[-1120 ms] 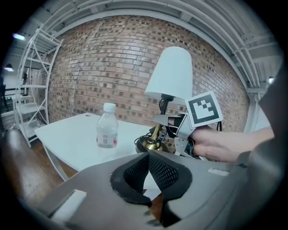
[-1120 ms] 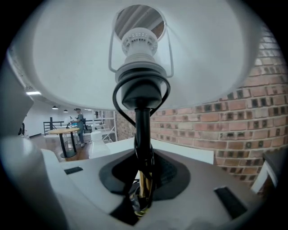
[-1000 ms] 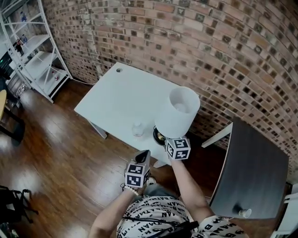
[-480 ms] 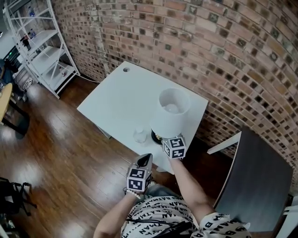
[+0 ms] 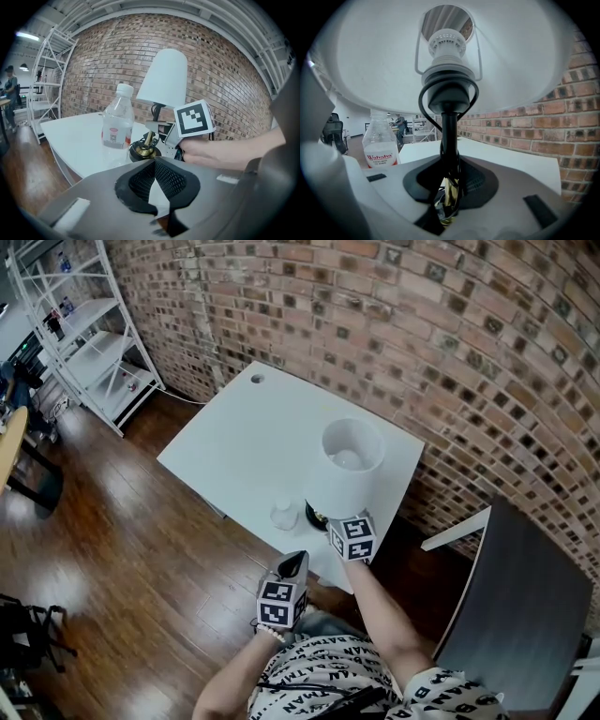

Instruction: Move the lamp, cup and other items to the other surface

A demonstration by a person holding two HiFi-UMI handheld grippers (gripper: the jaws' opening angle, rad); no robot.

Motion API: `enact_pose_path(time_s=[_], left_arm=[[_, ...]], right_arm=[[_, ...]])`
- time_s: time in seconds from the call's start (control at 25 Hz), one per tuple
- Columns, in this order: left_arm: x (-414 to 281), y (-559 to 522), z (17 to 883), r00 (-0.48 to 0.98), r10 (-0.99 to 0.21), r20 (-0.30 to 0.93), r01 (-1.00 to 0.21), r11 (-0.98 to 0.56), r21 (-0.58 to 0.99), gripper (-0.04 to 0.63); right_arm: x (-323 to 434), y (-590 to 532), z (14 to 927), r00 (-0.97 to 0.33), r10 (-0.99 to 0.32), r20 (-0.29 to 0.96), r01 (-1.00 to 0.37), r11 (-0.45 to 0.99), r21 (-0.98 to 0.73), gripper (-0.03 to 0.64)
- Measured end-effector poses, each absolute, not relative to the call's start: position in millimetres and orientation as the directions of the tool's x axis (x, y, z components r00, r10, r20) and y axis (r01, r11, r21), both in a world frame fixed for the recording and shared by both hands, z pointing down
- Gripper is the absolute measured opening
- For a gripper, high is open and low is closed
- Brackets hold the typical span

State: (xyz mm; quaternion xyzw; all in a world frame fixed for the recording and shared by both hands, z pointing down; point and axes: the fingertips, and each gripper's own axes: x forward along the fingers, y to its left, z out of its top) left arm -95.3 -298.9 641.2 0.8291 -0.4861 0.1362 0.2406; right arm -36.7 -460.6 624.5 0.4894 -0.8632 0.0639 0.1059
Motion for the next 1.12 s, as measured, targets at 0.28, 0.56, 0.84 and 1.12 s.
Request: enact_pose_path(time_s=[0.28,0.56,0.84,1.12], left_arm=[[-92,-302,642,0.507,-0.729,0.46,-0.862,-0.426,0.275,0.0],[-91,-306,628,0.527,-0.72,0.451,-0.85,-0.437,0.295,0.0],[-106,-304,611,0.53,-0.715,0.455,-0.848,-0.443,0.291,0.0],[-95,-297,590,0.607,-0.661,0.441,-0.794,-0.529,0.3,0.0]], right_arm=[[-38,-459,626,-0.513,-0.823,0.246,-0.848,0.531,0.007,0.088],[-31,-447,629,-0.487,-0.816,0.31,-0.867,0.494,-0.062,0.274],[5,-394,625,-0.371,-0.839,0.398,-0.928,0.324,-0.182,0.319],[38,-327,600,-0.265,-0.868,0.419,-0.962,0.206,-0.181,0.319]])
